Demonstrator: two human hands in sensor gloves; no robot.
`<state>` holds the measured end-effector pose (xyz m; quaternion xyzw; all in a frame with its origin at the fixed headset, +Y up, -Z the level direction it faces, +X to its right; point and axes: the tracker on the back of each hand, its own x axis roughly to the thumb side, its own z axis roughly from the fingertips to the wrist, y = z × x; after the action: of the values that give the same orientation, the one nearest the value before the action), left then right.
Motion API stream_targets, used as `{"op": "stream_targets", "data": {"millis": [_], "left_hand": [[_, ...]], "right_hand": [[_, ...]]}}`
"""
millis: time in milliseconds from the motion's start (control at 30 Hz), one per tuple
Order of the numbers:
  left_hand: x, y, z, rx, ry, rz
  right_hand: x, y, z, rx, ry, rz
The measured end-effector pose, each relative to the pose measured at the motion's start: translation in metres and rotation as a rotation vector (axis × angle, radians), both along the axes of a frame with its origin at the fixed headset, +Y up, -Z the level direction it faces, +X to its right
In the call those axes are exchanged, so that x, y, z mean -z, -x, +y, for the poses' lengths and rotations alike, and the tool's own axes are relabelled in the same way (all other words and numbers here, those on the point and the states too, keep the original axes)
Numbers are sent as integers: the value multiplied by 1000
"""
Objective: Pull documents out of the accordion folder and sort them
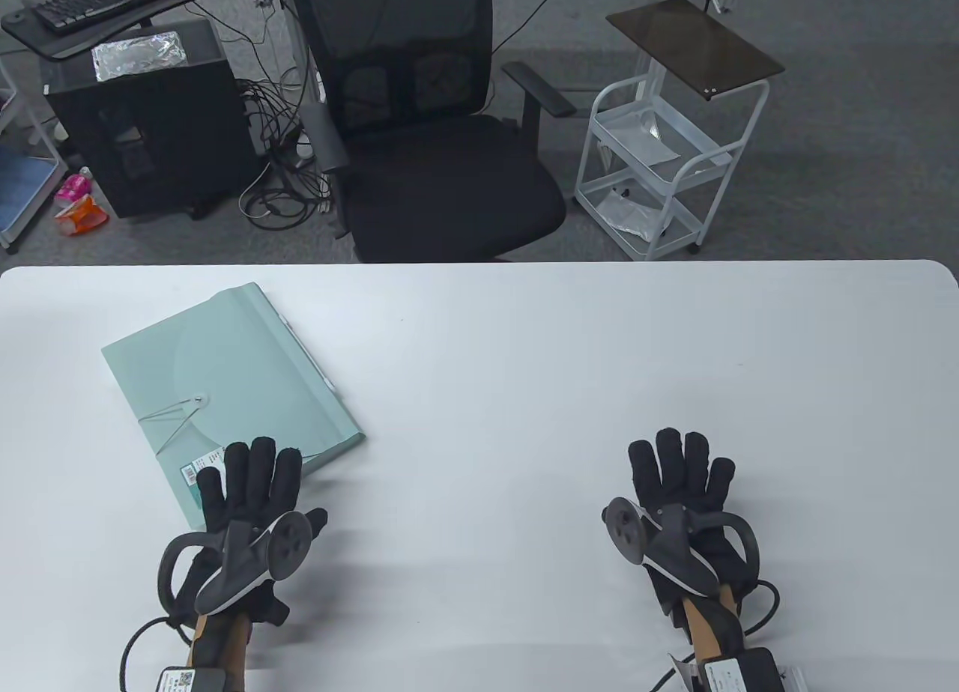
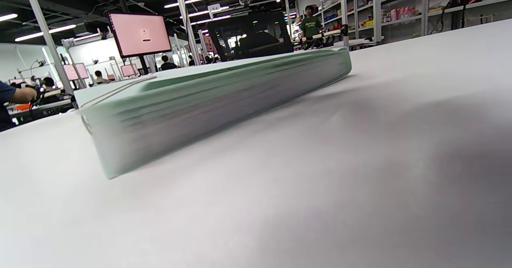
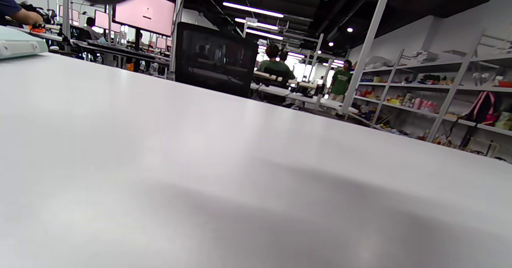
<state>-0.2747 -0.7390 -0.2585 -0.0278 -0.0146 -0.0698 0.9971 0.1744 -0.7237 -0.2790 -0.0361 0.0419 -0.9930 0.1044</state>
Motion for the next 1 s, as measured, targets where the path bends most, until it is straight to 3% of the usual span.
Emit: {"op": "stream_targets", "data": {"millis": [133,367,567,800,1000], "left_hand": [[5,11,-1,-64,14,65],[37,64,12,-94,104,414],[61,113,12,-348,103,690],[79,127,-3,-422,121,766],[85,127,-23,-340,208,843]], "right_hand": [[-1,1,2,-2,-11,9],[-2,-3,7,30,-32,-1],[-1,-6,4,-3,-23,-31],[1,-10,0,4,2,-54],[1,-9,-1,-22,-6,-50]]}}
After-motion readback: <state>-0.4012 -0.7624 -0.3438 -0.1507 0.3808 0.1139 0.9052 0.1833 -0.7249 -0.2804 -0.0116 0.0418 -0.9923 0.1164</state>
